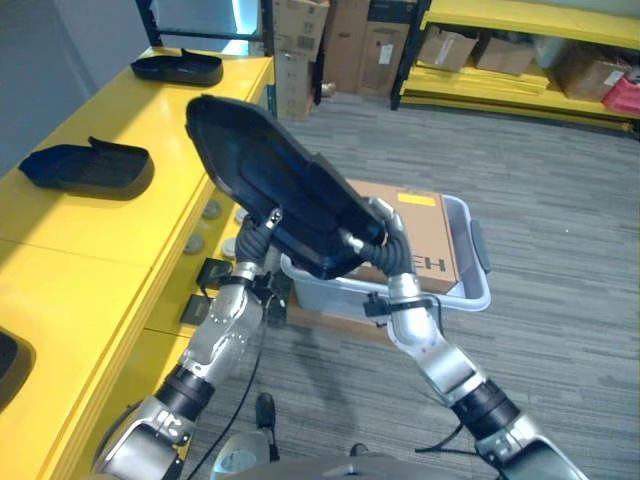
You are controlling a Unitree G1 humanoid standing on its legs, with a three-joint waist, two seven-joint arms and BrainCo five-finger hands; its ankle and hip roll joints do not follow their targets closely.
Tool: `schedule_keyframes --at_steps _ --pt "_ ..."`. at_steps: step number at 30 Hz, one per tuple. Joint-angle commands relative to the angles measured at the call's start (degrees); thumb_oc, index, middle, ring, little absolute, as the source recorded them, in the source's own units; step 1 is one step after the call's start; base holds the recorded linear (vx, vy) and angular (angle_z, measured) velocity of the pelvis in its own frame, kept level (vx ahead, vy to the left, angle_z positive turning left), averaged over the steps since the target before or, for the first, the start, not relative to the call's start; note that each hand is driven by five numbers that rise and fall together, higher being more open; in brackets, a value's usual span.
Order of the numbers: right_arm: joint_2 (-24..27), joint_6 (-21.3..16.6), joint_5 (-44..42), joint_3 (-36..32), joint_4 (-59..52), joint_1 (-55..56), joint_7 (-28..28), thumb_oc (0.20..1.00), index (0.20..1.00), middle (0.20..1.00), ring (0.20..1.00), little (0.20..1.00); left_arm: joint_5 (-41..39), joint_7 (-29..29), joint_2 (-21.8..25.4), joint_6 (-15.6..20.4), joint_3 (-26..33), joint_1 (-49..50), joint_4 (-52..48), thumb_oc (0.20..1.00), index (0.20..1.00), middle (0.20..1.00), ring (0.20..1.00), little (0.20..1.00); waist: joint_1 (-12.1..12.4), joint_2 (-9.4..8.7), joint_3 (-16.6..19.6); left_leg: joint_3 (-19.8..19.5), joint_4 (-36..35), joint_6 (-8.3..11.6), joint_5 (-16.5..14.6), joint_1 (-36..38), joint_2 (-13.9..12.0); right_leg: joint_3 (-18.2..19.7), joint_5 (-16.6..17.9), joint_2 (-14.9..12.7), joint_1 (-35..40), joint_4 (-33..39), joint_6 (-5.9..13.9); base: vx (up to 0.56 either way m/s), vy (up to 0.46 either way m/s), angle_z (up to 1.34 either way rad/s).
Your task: Move parts from the plastic box to the shelf.
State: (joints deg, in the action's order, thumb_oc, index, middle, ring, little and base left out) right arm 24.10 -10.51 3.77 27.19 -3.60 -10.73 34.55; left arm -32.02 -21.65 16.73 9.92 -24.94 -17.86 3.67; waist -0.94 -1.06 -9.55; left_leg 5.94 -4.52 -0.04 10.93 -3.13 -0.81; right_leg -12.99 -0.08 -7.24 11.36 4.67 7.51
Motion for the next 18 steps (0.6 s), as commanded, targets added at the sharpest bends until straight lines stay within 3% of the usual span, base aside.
schedule_keyframes --at_steps 1,2,5,8,10,11,12,16,17,18 --pt "0.84 -2.93 -2.77 -2.33 -2.74 -0.71 4.56 1.0 1.0 1.0 1.0 1.0 14.45 -5.3 0.49 7.8 1.49 -5.64 -2.31 0.2 0.2 0.2 0.2 0.2 0.54 -0.04 0.87 -1.85 -0.48 0.93 -9.98 6.16 -1.59 -0.25 -0.34 -0.01 -4.1 -2.39 -0.99 0.0 0.011 -0.04" --pt "1.73 -1.68 -2.84 -4.02 -1.94 1.05 6.19 1.0 1.0 1.0 1.0 1.0 19.16 -6.87 2.19 9.58 2.66 -5.18 -2.37 0.2 0.2 0.2 0.2 0.2 0.16 -0.06 0.84 -1.58 -0.48 0.89 -10.1 6.23 -1.63 0.09 -0.43 0.0 -4.24 -2.47 -1.01 0.01 0.012 -0.07" --pt "2.87 -0.6 -6.71 -7.04 0.89 5.1 7.28 1.0 1.0 1.0 1.0 1.0 30.9 -12.14 6.05 9.0 5.14 -3.87 -3.88 0.2 0.2 0.2 0.2 0.2 -0.68 0.05 0.94 -0.89 -0.48 1.01 -10.07 6.32 -1.79 0.51 -0.55 0.02 -4.33 -2.52 -0.96 0.01 0.034 -0.08" --pt "1.86 -1.73 -9.62 -11.45 11.55 12.18 1.72 1.0 1.0 1.0 1.0 1.0 39.3 -17.26 11.73 7.87 9.43 -1.68 -3.35 0.2 0.2 0.2 0.2 0.2 -2.33 0.41 1.04 0.05 -0.48 1.28 -10.24 6.49 -2.13 1.06 -1.05 -0.03 -4.64 -2.93 -0.83 0.0 0.043 -0.15" --pt "1.02 -0.43 -10.9 -11.38 20.31 14.72 -6.49 1.0 1.0 1.0 1.0 1.0 39.03 -15.99 13.91 10.19 11.25 -0.62 -3.64 0.2 0.2 0.2 0.2 0.2 -2.39 0.38 0.95 -0.21 -0.48 1.29 -10.47 6.53 -2.09 1.22 -1.31 -0.08 -4.72 -3.07 -0.89 -0.01 -0.01 -0.09" --pt "-0.63 -2.11 -13.54 -10.93 27.8 16.23 -12.23 1.0 1.0 1.0 1.0 1.0 37.27 -13.42 14.53 12.46 12.59 0.95 -5.25 0.2 0.2 0.2 0.2 0.2 -1.9 0.38 0.82 -1.04 -0.48 1.35 -10.55 6.67 -2.01 1.32 -1.47 -0.04 -4.62 -3.16 -1.09 -0.01 -0.057 -0.02" --pt "-1.81 -1.12 -13.37 -10.89 32.33 17.18 -15.67 1.0 1.0 1.0 1.0 1.0 34.75 -10.4 14.87 14.21 13.44 2.27 -6.76 0.2 0.2 0.2 0.2 0.2 -1.41 0.38 0.85 -1.6 -0.48 1.49 -10.59 6.72 -2.09 1.12 -1.76 0.07 -4.56 -3.41 -1.31 0.0 -0.053 -0.02" --pt "-1.81 -1.09 -13.38 -10.88 32.32 17.18 -15.69 1.0 1.0 1.0 1.0 1.0 34.69 -10.35 14.9 14.2 13.47 2.3 -6.79 0.2 0.2 0.2 0.2 0.2 -1.44 0.37 0.85 -1.61 -0.48 1.49 -10.59 6.71 -2.09 1.11 -1.77 0.07 -4.56 -3.41 -1.31 -0.01 -0.047 0.0" --pt "-5.48 1.95 -19.45 -12.02 49.44 18.25 -24.45 1.0 1.0 1.0 1.0 1.0 24.17 -0.34 12.49 17.52 15.49 6.16 -10.34 0.2 0.2 0.2 0.2 0.2 1.32 0.79 0.25 -3.6 -0.48 2.05 -10.19 6.96 -2.61 -0.33 -2.69 0.81 -3.81 -4.24 -2.38 -0.02 -0.152 -0.03" --pt "-5.47 1.91 -19.5 -12.0 49.54 18.17 -24.52 1.0 1.0 1.0 1.0 1.0 24.1 -0.26 12.51 17.47 15.56 6.22 -10.44 0.2 0.2 0.2 0.2 0.2 1.26 0.79 0.3 -3.65 -0.48 2.06 -10.17 6.88 -2.62 -0.38 -2.69 0.82 -3.87 -4.25 -2.39 -0.04 -0.185 0.03"
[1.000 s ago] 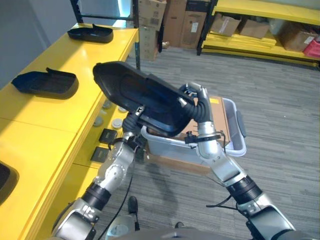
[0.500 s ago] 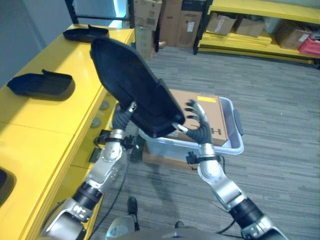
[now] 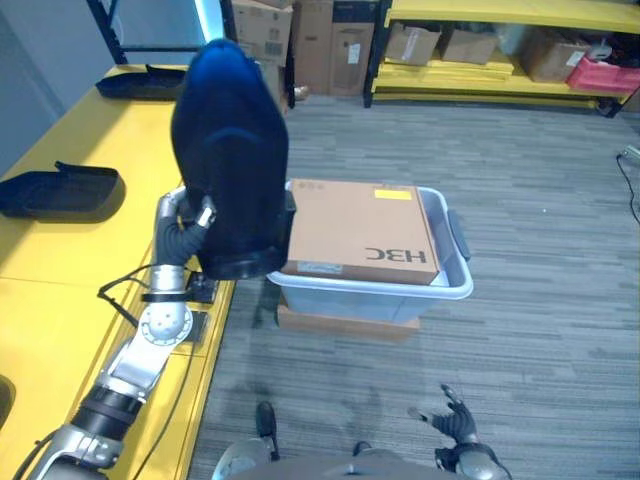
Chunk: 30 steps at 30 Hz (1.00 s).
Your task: Move parts from the plastic box to the shelf.
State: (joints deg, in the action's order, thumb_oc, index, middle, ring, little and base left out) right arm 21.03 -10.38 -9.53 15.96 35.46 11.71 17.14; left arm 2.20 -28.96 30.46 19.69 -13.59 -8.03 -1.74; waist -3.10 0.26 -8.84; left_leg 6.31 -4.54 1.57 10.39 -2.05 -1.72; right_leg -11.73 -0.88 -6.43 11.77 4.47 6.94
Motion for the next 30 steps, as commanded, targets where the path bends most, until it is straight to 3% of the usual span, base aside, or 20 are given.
schedule_keyframes --at_steps 1,4,10,12,14,16,18,20,23,24,26,30 --pt "-3.38 2.45 -8.12 -1.48 14.77 -4.48 -9.87 1.0 1.0 1.0 1.0 1.0 -11.7 8.4 -1.57 8.11 4.63 -2.89 -5.72 0.2 0.2 0.2 0.2 0.2 4.22 -0.33 -0.56 -4.51 -0.46 0.62 -9.34 5.64 -1.86 -2.21 -2.31 0.16 -4.3 -4.63 -2.13 -0.04 -0.066 0.64" --pt "-4.15 8.98 -7.42 -2.35 24.14 -6.4 -19.3 1.0 1.0 1.0 1.0 1.0 -15.37 13.49 -2.72 7.73 7.15 -1.49 -8.47 0.2 0.2 0.2 0.2 0.2 7.32 0.64 -1.67 -6.55 -0.46 1.75 -7.53 4.95 -2.6 -5.02 -5.1 0.86 -4.49 -8.68 -3.89 -0.1 -0.141 0.66" --pt "-3.09 13.74 -3.99 -0.7 32.79 -11.44 -25.18 1.0 1.0 1.0 1.0 1.0 -18.88 18.67 -4.0 7.36 9.26 0.5 -12.79 0.2 0.2 0.2 0.2 0.2 12.38 2.25 -4.72 -9.8 0.39 5.25 -2.68 0.73 -3.89 -8.32 -7.67 2.34 -3.46 -12.17 -5.66 -0.08 -0.136 0.46" --pt "-3.13 14.81 -2.71 -0.54 33.52 -12.03 -25.89 1.0 1.0 1.0 1.0 1.0 -18.93 19.0 -4.09 6.83 9.61 1.12 -13.54 0.2 0.2 0.2 0.2 0.2 12.92 2.36 -5.0 -9.53 0.41 5.63 -2.13 0.46 -4.19 -8.93 -7.7 2.53 -3.03 -12.05 -5.69 -0.05 -0.141 0.44" --pt "-3.38 16.2 -0.8 -0.38 34.62 -12.8 -26.15 1.0 1.0 1.0 1.0 1.0 -21.11 21.39 -4.49 5.74 10.5 2.49 -15.01 0.2 0.2 0.2 0.2 0.2 13.62 2.34 -5.41 -6.18 0.69 6.27 -1.01 0.26 -5.59 -11.36 -7.69 2.65 -1.93 -11.89 -5.55 -0.03 -0.123 0.46" --pt "-3.48 17.95 -1.5 -1.27 34.74 -13.07 -25.79 1.0 1.0 1.0 1.0 1.0 -22.24 24.57 -5.11 5.36 11.01 3.94 -15.86 0.2 0.2 0.2 0.2 0.2 13.06 1.9 -5.89 2.07 2.8 7.39 0.02 1.06 -8.28 -15.27 -7.88 2.36 -0.24 -11.47 -5.16 0.0 -0.111 0.96" --pt "-3.51 18.05 -1.46 -1.35 34.64 -13.1 -25.85 1.0 1.0 1.0 1.0 1.0 -22.12 24.53 -5.12 5.36 11.09 4.14 -15.95 0.2 0.2 0.2 0.2 0.2 12.95 1.79 -6.07 2.47 3.23 7.41 -0.19 1.22 -8.4 -15.6 -7.91 2.22 -0.05 -11.51 -5.14 -0.04 -0.027 1.16" --pt "-3.44 19.39 -1.29 -1.88 34.3 -14.48 -25.8 1.0 1.0 1.0 1.0 1.0 -22.2 23.47 -4.99 6.39 11.29 5.34 -15.89 0.2 0.2 0.2 0.2 0.2 12.9 0.17 -5.99 5.07 9.45 5.26 -5.15 2.21 -8.11 -17.37 -6.22 0.33 -0.79 -11.28 -5.11 -0.15 0.04 0.51" --pt "-3.05 20.23 -0.17 -2.67 35.28 -15.7 -26.17 1.0 1.0 1.0 1.0 1.0 -21.46 22.53 -4.88 6.08 11.94 5.17 -16.19 0.2 0.2 0.2 0.2 0.2 12.59 -1.54 -5.5 8.04 17.35 3.46 -9.92 3.33 -7.76 -19.89 -4.67 -1.26 -1.44 -10.47 -5.3 -0.16 0.049 0.54" --pt "-2.94 21.0 0.03 -3.13 35.74 -15.5 -26.29 1.0 1.0 1.0 1.0 1.0 -21.39 22.55 -4.87 4.93 12.13 3.97 -16.28 0.2 0.2 0.2 0.2 0.2 11.68 -2.14 -4.63 11.85 20.48 3.42 -11.88 5.19 -8.15 -23.06 -3.94 -1.7 -1.67 -9.55 -5.52 -0.15 0.112 1.18" --pt "-2.95 22.04 1.11 -3.42 36.32 -15.16 -26.36 1.0 1.0 1.0 1.0 1.0 -20.75 22.28 -5.04 3.7 11.83 2.41 -16.26 0.2 0.2 0.2 0.2 0.2 10.7 -2.02 -3.28 14.39 19.69 3.54 -13.48 7.72 -7.5 -25.81 -3.46 -1.78 -2.0 -9.02 -5.75 -0.12 0.204 1.67" --pt "-3.16 22.27 2.27 -4.62 37.87 -14.47 -26.84 1.0 1.0 1.0 1.0 1.0 -21.0 24.1 -3.91 3.35 11.59 1.25 -16.67 0.2 0.2 0.2 0.2 0.2 9.28 -0.27 -1.48 16.82 9.95 1.6 -16.97 12.38 -4.68 -28.73 -2.9 -4.19 -4.29 -12.65 -4.53 -0.05 0.295 1.02"
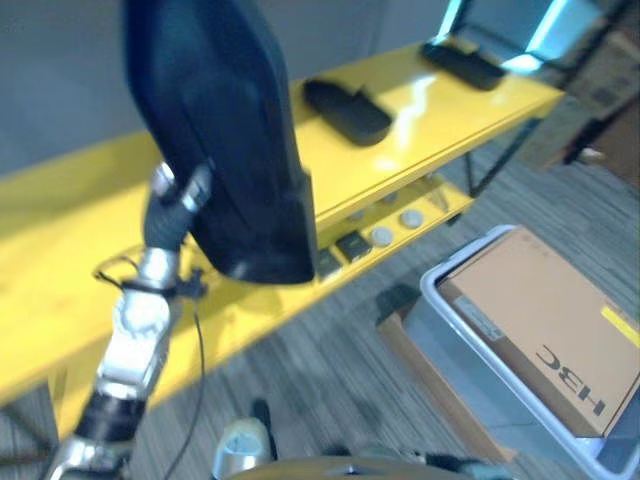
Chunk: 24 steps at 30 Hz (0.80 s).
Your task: Move parts from the plastic box to the shelf.
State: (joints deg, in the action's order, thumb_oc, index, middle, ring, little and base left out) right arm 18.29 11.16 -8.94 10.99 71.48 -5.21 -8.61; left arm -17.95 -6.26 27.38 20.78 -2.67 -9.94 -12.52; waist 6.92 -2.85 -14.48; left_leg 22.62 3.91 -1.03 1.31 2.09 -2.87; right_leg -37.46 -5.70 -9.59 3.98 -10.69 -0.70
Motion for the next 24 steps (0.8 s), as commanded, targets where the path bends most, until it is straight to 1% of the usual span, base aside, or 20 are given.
schedule_keyframes --at_steps 1,2,3,4,6,7,9,10,11,12,13,14,15,16,18,20,22,24 --pt "-0.62 0.21 1.4 0.45 2.03 2.47 -0.69 1.0 1.0 1.0 1.0 1.0 -1.56 1.86 -0.06 2.22 0.49 2.79 -6.29 0.2 0.2 0.2 0.2 0.2 -0.97 3.57 4.41 0.31 -1.38 3.63 -7.55 9.24 -2.79 -3.28 1.77 -1.98 2.79 0.89 3.57 -0.03 0.219 0.68" --pt "-0.68 0.25 1.03 0.45 2.04 2.45 -0.51 1.0 1.0 1.0 1.0 1.0 -1.72 2.03 0.09 2.22 0.45 2.72 -6.42 0.2 0.2 0.2 0.2 0.2 -0.89 3.79 4.45 0.09 -1.97 3.58 -7.35 9.26 -2.61 -3.27 1.7 -2.12 2.75 0.65 3.62 -0.03 0.275 1.03" --pt "-0.87 -0.21 0.29 0.34 1.94 2.33 0.25 1.0 1.0 1.0 1.0 1.0 -2.06 2.48 0.55 2.01 0.35 2.52 -6.75 0.2 0.2 0.2 0.2 0.2 -0.56 4.52 4.58 -0.7 -3.56 3.42 -6.87 9.16 -2.17 -3.31 1.51 -2.64 2.65 -0.18 3.65 -0.01 0.313 0.79" --pt "-1.08 -1.53 -1.1 -0.37 1.66 1.97 2.5 1.0 1.0 1.0 1.0 1.0 -2.41 3.59 1.53 1.8 -0.15 2.34 -7.19 0.2 0.2 0.2 0.2 0.2 -0.19 5.48 4.63 -2.06 -6.16 2.43 -6.22 9.28 -0.9 -3.69 2.22 -4.91 1.99 -3.63 4.35 -0.01 0.35 0.48" --pt "-1.11 -1.73 -2.35 -0.69 1.41 1.77 3.54 1.0 1.0 1.0 1.0 1.0 -2.92 4.21 1.96 1.55 -0.34 2.25 -7.53 0.2 0.2 0.2 0.2 0.2 0.08 5.8 4.62 -2.68 -6.91 1.84 -6.17 9.2 -0.23 -3.83 2.9 -6.08 1.76 -5.24 4.85 0.0 0.289 0.33" --pt "-1.4 -2.22 -2.63 -1.62 0.86 1.36 4.75 1.0 1.0 1.0 1.0 1.0 -4.02 5.52 2.59 1.56 -0.74 1.99 -7.99 0.2 0.2 0.2 0.2 0.2 0.51 6.51 4.61 -3.44 -8.21 0.46 -6.22 9.23 1.27 -4.49 5.89 -10.17 0.76 -10.46 6.8 0.0 0.301 0.45" --pt "-1.57 -3.04 -1.61 -1.88 0.7 1.27 5.39 1.0 1.0 1.0 1.0 1.0 -3.95 5.91 2.83 2.02 -0.95 1.99 -8.1 0.2 0.2 0.2 0.2 0.2 0.43 6.8 4.45 -4.05 -8.56 -0.19 -6.35 9.18 1.93 -3.66 6.99 -11.66 0.04 -12.95 7.55 0.0 0.239 0.42" --pt "-1.98 -2.98 -0.72 -1.82 0.65 0.85 6.97 1.0 1.0 1.0 1.0 1.0 -4.32 6.42 2.76 2.72 -2.09 1.44 -7.81 0.2 0.2 0.2 0.2 0.2 -0.79 6.98 3.94 -6.6 -8.84 -1.11 -6.34 8.65 2.72 2.37 7.2 -11.13 -1.78 -15.11 8.08 -0.01 0.118 0.43" --pt "-2.12 -3.26 -0.34 -1.64 0.76 0.79 7.31 1.0 1.0 1.0 1.0 1.0 -4.54 6.45 2.73 2.9 -2.67 1.14 -7.6 0.2 0.2 0.2 0.2 0.2 -1.4 6.9 3.78 -7.76 -8.91 -1.3 -6.28 8.44 2.94 4.8 6.89 -9.9 -2.46 -14.7 8.11 -0.01 0.063 0.43" --pt "-2.34 -3.7 -0.51 -1.36 1.09 0.73 7.9 1.0 1.0 1.0 1.0 1.0 -4.94 6.61 2.86 3.3 -3.5 0.71 -7.18 0.2 0.2 0.2 0.2 0.2 -2.2 6.78 3.6 -9.32 -8.91 -1.43 -6.13 8.09 3.1 7.83 6.34 -7.81 -3.19 -13.56 7.99 0.02 -0.104 0.83" --pt "-2.73 -4.03 -2.62 -0.66 1.6 0.51 8.92 1.0 1.0 1.0 1.0 1.0 -5.63 7.14 2.82 4.19 -5.87 -0.53 -6.26 0.2 0.2 0.2 0.2 0.2 -4.22 6.33 3.4 -13.27 -8.91 -1.51 -5.48 7.33 3.61 14.74 4.66 -2.08 -3.93 -9.44 7.65 -0.05 -0.154 1.02" --pt "-2.89 -4.24 -4.48 -0.29 1.8 0.2 9.38 1.0 1.0 1.0 1.0 1.0 -5.7 7.39 2.54 4.66 -7.35 -1.46 -5.85 0.2 0.2 0.2 0.2 0.2 -5.18 6.13 3.43 -15.03 -8.91 -1.7 -3.91 6.13 3.86 17.47 4.72 1.1 -4.23 -6.54 6.48 -0.04 -0.163 1.13" --pt "-2.97 -4.55 -5.26 -0.05 1.98 0.0 9.5 1.0 1.0 1.0 1.0 1.0 -5.54 7.36 2.26 4.81 -8.37 -2.1 -5.59 0.2 0.2 0.2 0.2 0.2 -5.85 5.92 3.64 -16.93 -8.91 -1.71 -3.57 5.66 4.22 19.99 4.19 3.22 -3.98 -4.7 6.13 -0.03 -0.166 1.7" --pt "-2.97 -4.64 -6.29 0.78 2.42 -0.57 9.48 1.0 1.0 1.0 1.0 1.0 -4.56 6.92 1.13 4.56 -11.02 -3.58 -5.49 0.2 0.2 0.2 0.2 0.2 -7.17 5.3 4.46 -22.03 -8.91 -1.68 -2.68 4.6 5.53 26.93 3.2 7.91 -2.6 0.57 4.68 0.04 -0.133 1.77" --pt "-2.86 -4.4 -5.35 1.16 2.84 -0.77 8.64 1.0 1.0 1.0 1.0 1.0 -3.67 6.01 0.85 4.24 -11.94 -4.12 -5.54 0.2 0.2 0.2 0.2 0.2 -7.38 5.01 4.96 -23.45 -8.91 -1.51 -2.51 4.39 5.94 28.84 2.35 9.31 -1.36 3.22 3.94 0.05 -0.104 1.5" --pt "-2.66 -3.46 -3.82 2.14 2.94 -0.87 7.27 1.0 1.0 1.0 1.0 1.0 -3.43 5.62 0.51 3.37 -11.75 -4.36 -5.67 0.2 0.2 0.2 0.2 0.2 -6.86 4.31 5.57 -23.97 -8.91 -1.15 -2.49 4.12 6.49 29.57 2.95 9.77 0.05 6.95 3.53 0.04 -0.121 1.31" --pt "-2.38 -2.99 0.78 4.27 3.52 -0.78 4.58 1.0 1.0 1.0 1.0 1.0 -4.07 3.81 0.62 2.24 -10.55 -3.81 -5.82 0.2 0.2 0.2 0.2 0.2 -5.91 3.47 6.02 -23.96 -7.92 -0.81 -2.91 3.95 6.87 30.72 4.15 9.67 1.35 10.32 3.38 0.04 -0.161 0.22" --pt "-2.08 -2.37 1.67 5.15 3.52 -0.62 4.0 1.0 1.0 1.0 1.0 1.0 -4.69 3.59 0.6 1.66 -9.56 -3.04 -6.37 0.2 0.2 0.2 0.2 0.2 -5.29 3.05 5.8 -23.18 -4.86 -0.48 -3.65 2.37 7.22 30.69 4.51 9.22 2.2 11.65 3.1 0.01 -0.082 -0.02"
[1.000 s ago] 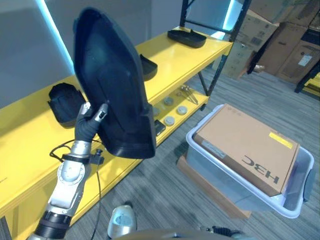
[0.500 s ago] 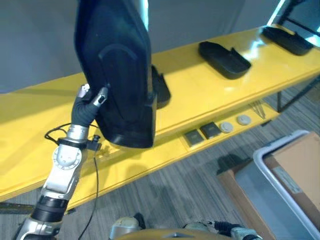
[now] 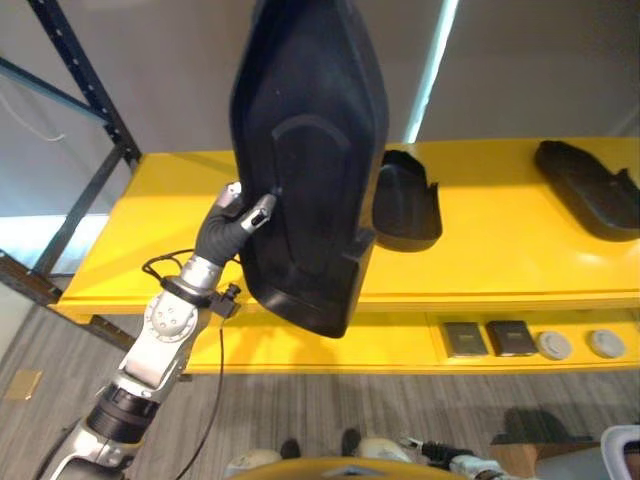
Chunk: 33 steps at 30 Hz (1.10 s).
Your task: Move parts from the plastic box to the shelf.
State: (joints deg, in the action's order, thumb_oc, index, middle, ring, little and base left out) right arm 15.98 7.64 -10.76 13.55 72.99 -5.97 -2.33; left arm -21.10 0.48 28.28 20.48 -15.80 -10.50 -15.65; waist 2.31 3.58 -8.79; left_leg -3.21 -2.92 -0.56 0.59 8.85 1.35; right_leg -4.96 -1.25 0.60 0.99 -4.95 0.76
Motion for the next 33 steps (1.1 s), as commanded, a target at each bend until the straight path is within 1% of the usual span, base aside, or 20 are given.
schedule_keyframes --at_steps 1,3,5,8,9,12,14,16,17,19,22,23,24,25,26,27,28,31,32,33 --pt "0.45 2.72 4.04 2.75 1.74 0.15 -2.59 1.0 1.0 1.0 1.0 1.0 -1.36 -3.15 -0.42 1.33 4.29 -1.85 -3.64 0.2 0.2 0.2 0.2 0.2 -0.12 -3.73 -0.3 3.28 4.9 -0.74 -3.51 -5.73 3.33 -2.33 0.48 -1.43 5.7 6.26 1.57 -0.01 -0.056 0.04" --pt "0.78 5.58 5.72 2.84 1.69 0.41 -2.89 1.0 1.0 1.0 1.0 1.0 -0.91 -2.03 -0.81 0.43 5.15 -1.4 -3.93 0.2 0.2 0.2 0.2 0.2 0.37 -4.01 -1.01 4.72 8.14 -0.48 -4.47 -7.57 3.52 -3.59 0.62 -2.09 5.92 6.01 1.52 -0.05 -0.012 0.12" --pt "1.58 7.34 5.1 2.02 2.94 1.04 -2.74 1.0 1.0 1.0 1.0 1.0 -2.05 -0.16 -1.28 -0.81 5.46 -1.21 -4.03 0.2 0.2 0.2 0.2 0.2 0.15 -3.71 -1.47 7.64 7.72 0.53 -4.06 -7.49 1.65 -5.8 0.25 -2.71 6.47 5.59 1.63 -0.04 0.085 0.39" --pt "2.8 8.91 2.58 0.21 4.94 0.52 -3.05 1.0 1.0 1.0 1.0 1.0 -2.2 0.67 -1.52 -0.81 5.35 0.31 -3.95 0.2 0.2 0.2 0.2 0.2 -0.23 -3.05 -1.28 9.06 4.58 2.22 -2.22 -5.36 -1.8 -7.08 -0.51 -3.45 7.07 4.99 1.46 0.03 0.259 0.82" --pt "3.36 8.74 2.48 -0.38 5.63 -0.16 -3.64 1.0 1.0 1.0 1.0 1.0 -2.67 0.66 -1.44 -0.56 5.16 1.27 -4.18 0.2 0.2 0.2 0.2 0.2 -0.26 -2.83 -1.08 9.28 3.42 3.2 -1.1 -4.7 -3.77 -7.24 -0.78 -4.0 7.28 4.83 1.32 0.05 0.302 0.46" --pt "4.4 7.41 3.69 -0.34 6.12 -1.49 -5.33 1.0 1.0 1.0 1.0 1.0 -2.58 0.74 -1.22 -0.41 4.66 2.66 -4.1 0.2 0.2 0.2 0.2 0.2 0.03 -2.46 -1.0 7.37 2.22 5.14 1.38 -4.64 -7.75 -6.26 -1.33 -5.32 7.5 4.17 1.24 0.05 0.373 0.3" --pt "4.66 6.83 3.21 0.19 6.18 -2.27 -6.56 1.0 1.0 1.0 1.0 1.0 -1.16 1.01 -0.71 0.25 4.85 3.15 -3.22 0.2 0.2 0.2 0.2 0.2 0.41 -1.78 -1.16 4.07 2.56 6.05 2.62 -4.97 -9.68 -4.51 -2.14 -6.44 7.42 3.06 1.49 0.06 0.395 0.11" --pt "4.43 6.19 3.02 0.18 6.23 -2.35 -6.61 1.0 1.0 1.0 1.0 1.0 -1.45 1.84 -0.29 0.85 5.01 2.59 -2.1 0.2 0.2 0.2 0.2 0.2 0.23 -1.29 -1.23 3.67 3.02 5.99 1.1 -4.48 -9.79 -3.84 -2.72 -7.78 7.33 1.89 2.29 0.07 0.477 -0.12" --pt "4.15 5.72 2.34 -0.07 6.09 -2.35 -5.14 1.0 1.0 1.0 1.0 1.0 -0.76 2.74 0.05 0.83 4.87 1.45 -1.25 0.2 0.2 0.2 0.2 0.2 -0.34 -0.69 -1.14 5.15 2.91 5.66 -0.24 -3.27 -9.55 -4.17 -3.0 -9.31 7.29 0.81 3.29 0.12 0.665 -0.26" --pt "3.73 6.09 1.8 -0.33 5.52 -2.69 -3.4 1.0 1.0 1.0 1.0 1.0 -1.11 2.8 1.11 -0.8 3.65 -0.73 -0.03 0.2 0.2 0.2 0.2 0.2 -0.86 -0.27 -0.97 5.86 3.49 4.64 -1.7 -2.58 -8.18 -4.03 -1.96 -11.52 7.28 -0.12 4.74 0.12 0.521 -0.29" --pt "2.62 3.52 -3.25 -0.45 4.08 -2.46 -1.35 1.0 1.0 1.0 1.0 1.0 -0.33 3.02 3.13 -2.27 2.16 -3.98 1.45 0.2 0.2 0.2 0.2 0.2 -1.19 -0.28 -0.82 6.18 3.64 2.57 -2.82 -2.33 -5.95 -3.61 0.16 -13.7 6.94 -0.67 6.24 0.07 0.315 -0.04" --pt "1.84 2.35 -3.09 -0.73 2.76 -2.47 0.03 1.0 1.0 1.0 1.0 1.0 -0.36 3.03 4.2 -3.22 1.67 -5.39 2.18 0.2 0.2 0.2 0.2 0.2 -1.49 -0.25 -0.8 5.96 3.1 1.52 -3.01 -2.0 -4.77 -2.96 2.08 -14.83 6.25 -1.44 6.51 0.05 0.236 -0.01" --pt "1.8 2.34 -3.08 -0.77 2.75 -2.47 0.05 1.0 1.0 1.0 1.0 1.0 -0.38 3.03 4.23 -3.19 1.62 -5.47 2.25 0.2 0.2 0.2 0.2 0.2 -1.4 -0.31 -0.79 6.02 3.08 1.46 -2.99 -2.0 -4.7 -2.88 2.1 -14.9 6.18 -1.46 6.56 0.08 0.381 -0.05" --pt "0.66 -2.22 -1.27 0.0 0.47 -2.1 5.73 1.0 1.0 1.0 1.0 1.0 -2.71 2.9 5.49 -5.45 1.39 -7.03 3.51 0.2 0.2 0.2 0.2 0.2 -1.53 -0.41 -0.49 6.67 2.21 -0.08 -3.47 -1.74 -3.11 -3.07 7.19 -17.63 4.2 -3.12 7.48 0.06 0.322 -0.02" --pt "0.25 -3.04 -2.34 0.06 -0.81 -2.05 7.59 1.0 1.0 1.0 1.0 1.0 -2.09 2.66 5.8 -6.31 1.69 -7.04 3.85 0.2 0.2 0.2 0.2 0.2 -1.32 -0.46 -0.23 8.05 1.59 -0.53 -3.6 -1.53 -2.69 -4.47 8.86 -18.76 3.22 -3.62 7.94 0.07 0.438 -0.33" --pt "-0.13 -3.56 -3.1 -0.09 -2.13 -2.22 9.26 1.0 1.0 1.0 1.0 1.0 -1.87 2.04 6.17 -6.7 2.32 -6.75 4.87 0.2 0.2 0.2 0.2 0.2 -1.34 -0.3 0.03 10.29 0.59 -0.8 -3.43 -1.12 -2.61 -5.99 8.32 -18.28 2.74 -3.99 8.03 0.02 0.238 -0.74" --pt "-0.18 -3.72 -2.89 -0.11 -2.48 -2.2 9.71 1.0 1.0 1.0 1.0 1.0 -2.22 1.85 6.27 -6.66 2.36 -6.78 5.25 0.2 0.2 0.2 0.2 0.2 -1.45 -0.29 0.09 10.5 0.43 -0.95 -3.49 -1.12 -2.51 -5.9 8.06 -17.81 2.54 -4.02 8.04 0.01 0.192 -0.98" --pt "-0.36 -3.66 -1.68 -0.29 -3.58 -0.79 11.21 1.0 1.0 1.0 1.0 1.0 -1.92 0.77 5.94 -5.82 1.82 -7.61 8.08 0.2 0.2 0.2 0.2 0.2 -3.33 -0.59 0.41 10.45 -0.28 -2.11 -4.0 -1.06 -1.52 -2.97 5.4 -12.59 1.05 -4.6 7.82 0.02 0.119 -0.3" --pt "-0.36 -3.65 -1.68 -0.29 -3.58 -0.78 11.22 1.0 1.0 1.0 1.0 1.0 -1.92 0.77 5.93 -5.82 1.82 -7.61 8.08 0.2 0.2 0.2 0.2 0.2 -3.32 -0.59 0.42 10.46 -0.27 -2.11 -4.0 -1.07 -1.52 -2.96 5.39 -12.59 1.03 -4.62 7.82 0.04 0.068 -0.18" --pt "-0.32 -2.88 -1.74 -0.64 -3.57 0.38 11.17 1.0 1.0 1.0 1.0 1.0 -2.89 0.22 5.31 -5.65 1.79 -7.63 8.9 0.2 0.2 0.2 0.2 0.2 -4.35 -0.97 0.23 10.35 -0.66 -2.55 -4.2 -0.6 -1.0 -1.75 3.76 -10.02 0.91 -4.51 7.69 0.04 0.041 -0.23"
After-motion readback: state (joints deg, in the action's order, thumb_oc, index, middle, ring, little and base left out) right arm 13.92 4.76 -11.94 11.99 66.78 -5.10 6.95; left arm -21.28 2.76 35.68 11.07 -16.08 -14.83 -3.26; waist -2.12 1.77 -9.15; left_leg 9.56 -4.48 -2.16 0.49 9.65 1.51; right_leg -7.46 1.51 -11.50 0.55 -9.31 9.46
